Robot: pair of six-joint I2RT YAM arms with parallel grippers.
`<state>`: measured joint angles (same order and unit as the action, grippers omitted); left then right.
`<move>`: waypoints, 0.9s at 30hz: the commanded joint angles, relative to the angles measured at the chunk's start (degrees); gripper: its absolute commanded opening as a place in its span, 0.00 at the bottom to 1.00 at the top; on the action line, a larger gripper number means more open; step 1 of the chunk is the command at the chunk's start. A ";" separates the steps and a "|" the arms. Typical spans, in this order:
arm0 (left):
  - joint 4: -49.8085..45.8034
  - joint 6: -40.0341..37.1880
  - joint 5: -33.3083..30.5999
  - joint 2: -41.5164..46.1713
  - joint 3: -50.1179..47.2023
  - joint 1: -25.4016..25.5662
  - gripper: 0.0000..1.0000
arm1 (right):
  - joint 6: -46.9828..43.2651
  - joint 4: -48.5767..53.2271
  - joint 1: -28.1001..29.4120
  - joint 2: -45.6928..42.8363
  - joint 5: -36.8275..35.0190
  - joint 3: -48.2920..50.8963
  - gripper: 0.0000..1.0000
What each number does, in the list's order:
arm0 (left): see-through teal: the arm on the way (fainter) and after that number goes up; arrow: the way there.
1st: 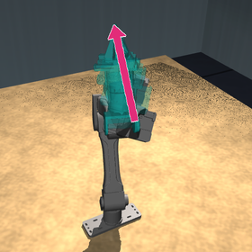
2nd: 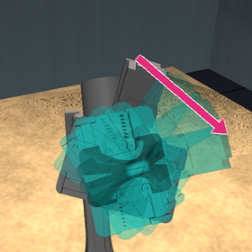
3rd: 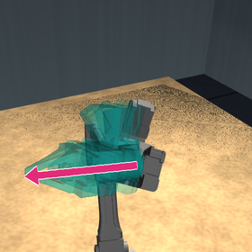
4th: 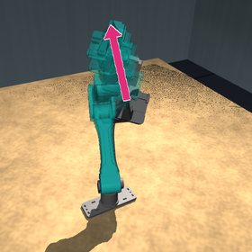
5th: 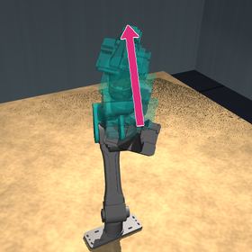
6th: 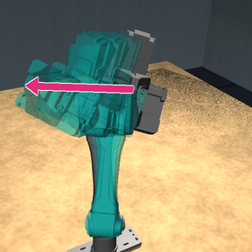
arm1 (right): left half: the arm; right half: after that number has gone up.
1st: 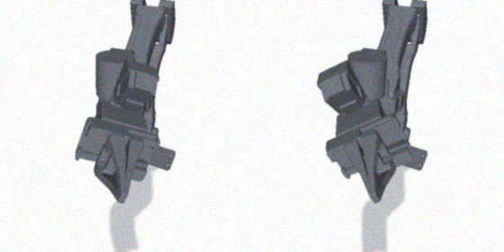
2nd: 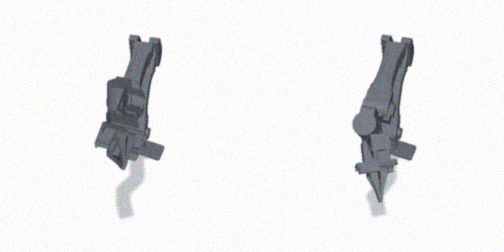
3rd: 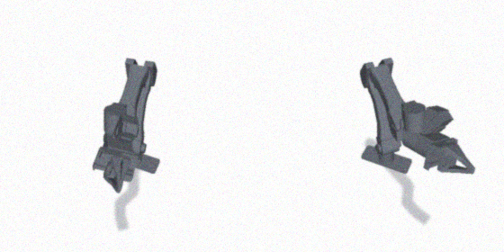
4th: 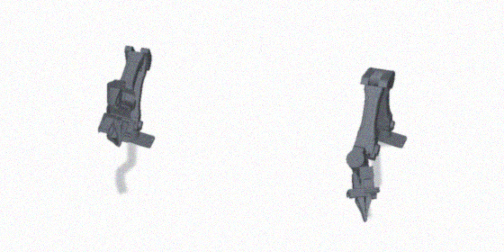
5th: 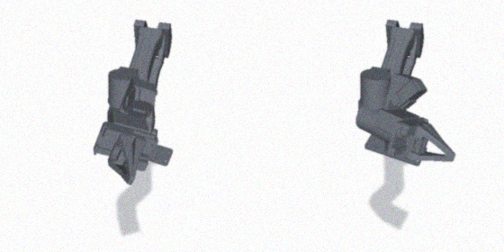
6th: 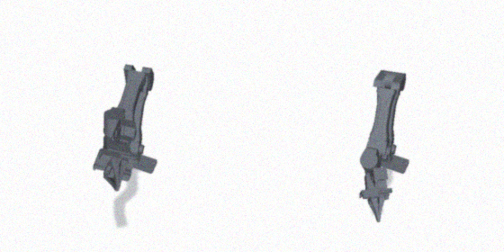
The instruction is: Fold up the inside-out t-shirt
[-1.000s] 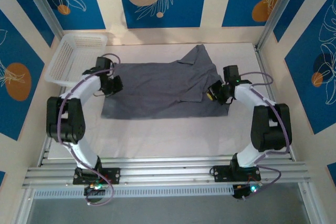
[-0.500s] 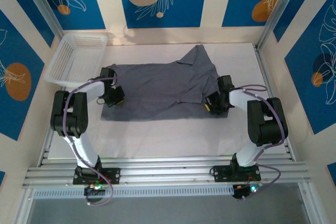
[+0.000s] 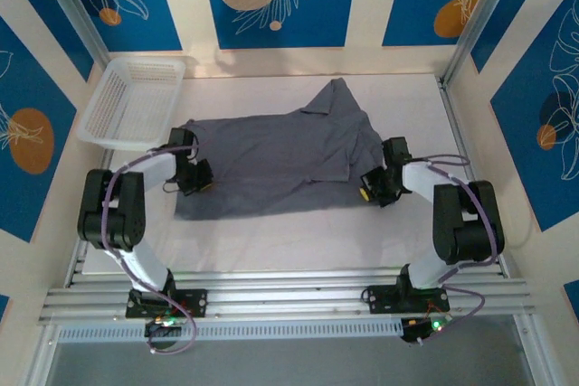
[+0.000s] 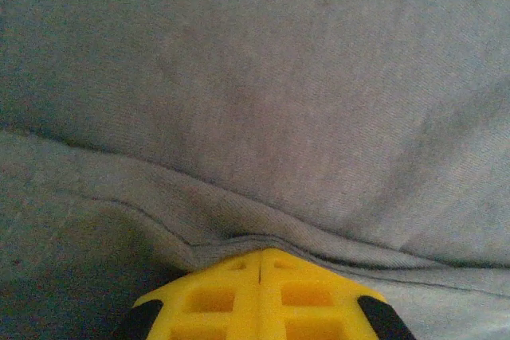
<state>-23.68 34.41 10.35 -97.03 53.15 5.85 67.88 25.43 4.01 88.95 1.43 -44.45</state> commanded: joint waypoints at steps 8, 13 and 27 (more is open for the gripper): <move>-10.31 -0.69 -0.26 8.04 -13.08 -0.05 0.00 | 0.22 13.62 -2.81 -11.22 -1.67 9.56 0.02; -12.06 -1.46 0.52 12.06 -16.31 0.13 0.00 | 1.74 18.84 -5.44 -21.60 -1.94 16.03 0.02; -12.42 -5.11 6.52 20.94 2.34 0.31 0.50 | -13.53 1.75 3.39 -8.30 7.95 -17.13 0.32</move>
<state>-36.10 31.55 15.90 -75.33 50.50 5.91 59.90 30.72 3.73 73.63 7.16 -55.09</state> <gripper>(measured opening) 0.500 0.313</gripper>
